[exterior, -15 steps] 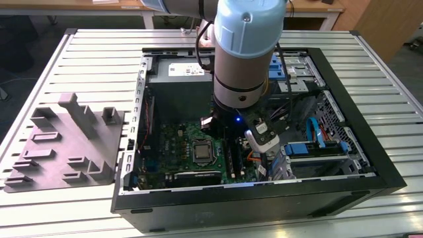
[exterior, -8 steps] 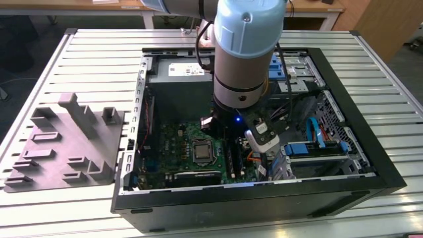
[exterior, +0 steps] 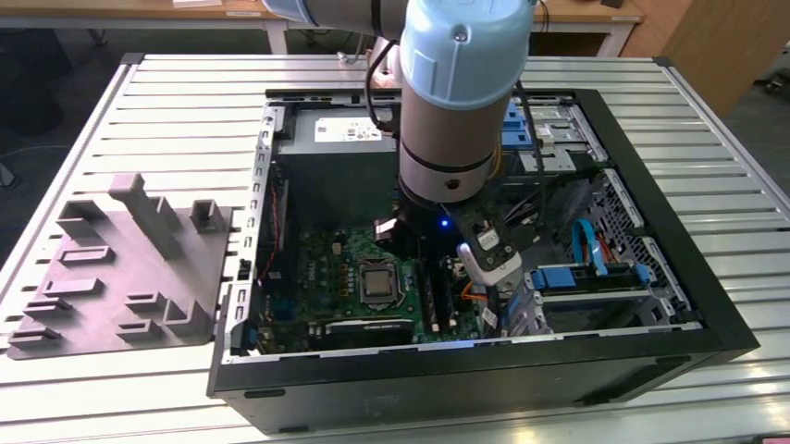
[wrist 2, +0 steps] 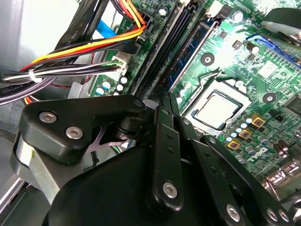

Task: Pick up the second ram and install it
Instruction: 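Insert the second ram into the second slot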

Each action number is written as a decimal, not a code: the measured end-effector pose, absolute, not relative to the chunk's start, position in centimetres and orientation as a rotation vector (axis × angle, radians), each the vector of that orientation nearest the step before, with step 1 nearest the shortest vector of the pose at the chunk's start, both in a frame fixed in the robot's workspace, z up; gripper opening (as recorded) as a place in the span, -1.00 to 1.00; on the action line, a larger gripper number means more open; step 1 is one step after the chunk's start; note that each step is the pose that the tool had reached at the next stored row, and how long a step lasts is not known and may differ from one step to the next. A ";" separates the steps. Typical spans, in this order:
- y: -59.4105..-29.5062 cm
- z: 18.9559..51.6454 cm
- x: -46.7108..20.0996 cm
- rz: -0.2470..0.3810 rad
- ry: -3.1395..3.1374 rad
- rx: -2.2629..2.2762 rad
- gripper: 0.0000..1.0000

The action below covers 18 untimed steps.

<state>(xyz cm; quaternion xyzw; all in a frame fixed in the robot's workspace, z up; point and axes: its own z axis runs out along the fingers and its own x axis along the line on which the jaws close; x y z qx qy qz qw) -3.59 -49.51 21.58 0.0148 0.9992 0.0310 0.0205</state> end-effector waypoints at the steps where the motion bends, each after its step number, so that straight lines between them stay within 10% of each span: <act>1: -49.5 21.6 -3.6 0.096 3.099 0.046 -0.77; 18: -49.5 24.0 -3.6 0.096 3.099 0.046 -0.62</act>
